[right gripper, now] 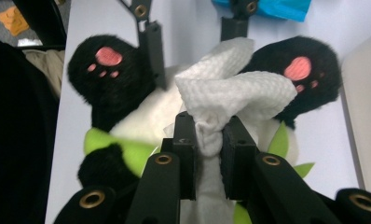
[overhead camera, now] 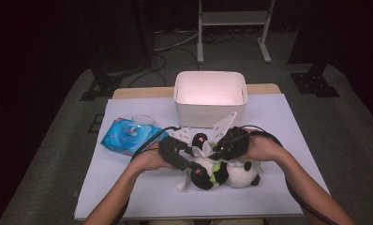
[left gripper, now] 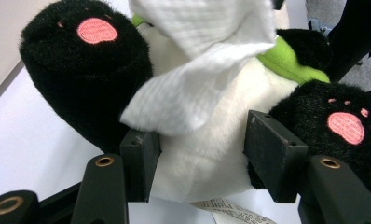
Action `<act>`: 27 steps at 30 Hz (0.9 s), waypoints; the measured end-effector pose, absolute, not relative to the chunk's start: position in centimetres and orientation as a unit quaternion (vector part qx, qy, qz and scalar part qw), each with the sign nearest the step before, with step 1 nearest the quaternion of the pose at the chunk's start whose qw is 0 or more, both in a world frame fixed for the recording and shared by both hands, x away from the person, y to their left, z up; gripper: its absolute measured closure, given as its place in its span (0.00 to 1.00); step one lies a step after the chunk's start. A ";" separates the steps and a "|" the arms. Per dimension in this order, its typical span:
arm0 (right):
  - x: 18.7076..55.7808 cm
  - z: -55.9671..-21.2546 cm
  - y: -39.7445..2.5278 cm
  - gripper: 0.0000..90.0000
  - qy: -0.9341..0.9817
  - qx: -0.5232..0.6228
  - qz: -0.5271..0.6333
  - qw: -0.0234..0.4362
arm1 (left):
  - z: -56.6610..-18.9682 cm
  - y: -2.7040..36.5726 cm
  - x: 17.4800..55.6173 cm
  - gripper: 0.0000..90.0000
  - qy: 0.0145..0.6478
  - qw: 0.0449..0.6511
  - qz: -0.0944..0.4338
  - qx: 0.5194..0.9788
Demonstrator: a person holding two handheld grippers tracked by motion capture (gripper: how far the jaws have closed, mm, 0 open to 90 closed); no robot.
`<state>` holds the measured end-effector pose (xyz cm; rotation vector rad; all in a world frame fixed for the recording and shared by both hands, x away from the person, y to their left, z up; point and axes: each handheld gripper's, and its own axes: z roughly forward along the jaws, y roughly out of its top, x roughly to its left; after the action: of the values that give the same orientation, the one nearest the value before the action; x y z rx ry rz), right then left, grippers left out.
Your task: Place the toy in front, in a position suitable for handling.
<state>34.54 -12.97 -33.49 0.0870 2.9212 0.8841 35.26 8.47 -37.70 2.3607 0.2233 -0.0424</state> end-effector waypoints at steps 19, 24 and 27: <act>30.8 -34.0 -12.9 0.86 0.952 0.008 0.305 0.021 | -37.6 8.3 35.0 0.50 0.078 0.369 -0.009 0.926; 30.6 -33.8 -12.3 0.86 0.956 -0.005 0.294 0.020 | -37.6 8.3 35.0 0.50 0.082 0.369 -0.009 0.926; 31.6 -33.4 -12.4 0.86 0.958 0.003 0.286 0.032 | -37.7 8.4 34.9 0.50 0.082 0.371 -0.008 0.925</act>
<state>31.56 -12.44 -33.39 0.0089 2.9496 0.8806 34.88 8.38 -37.66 2.3721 0.2092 -0.0203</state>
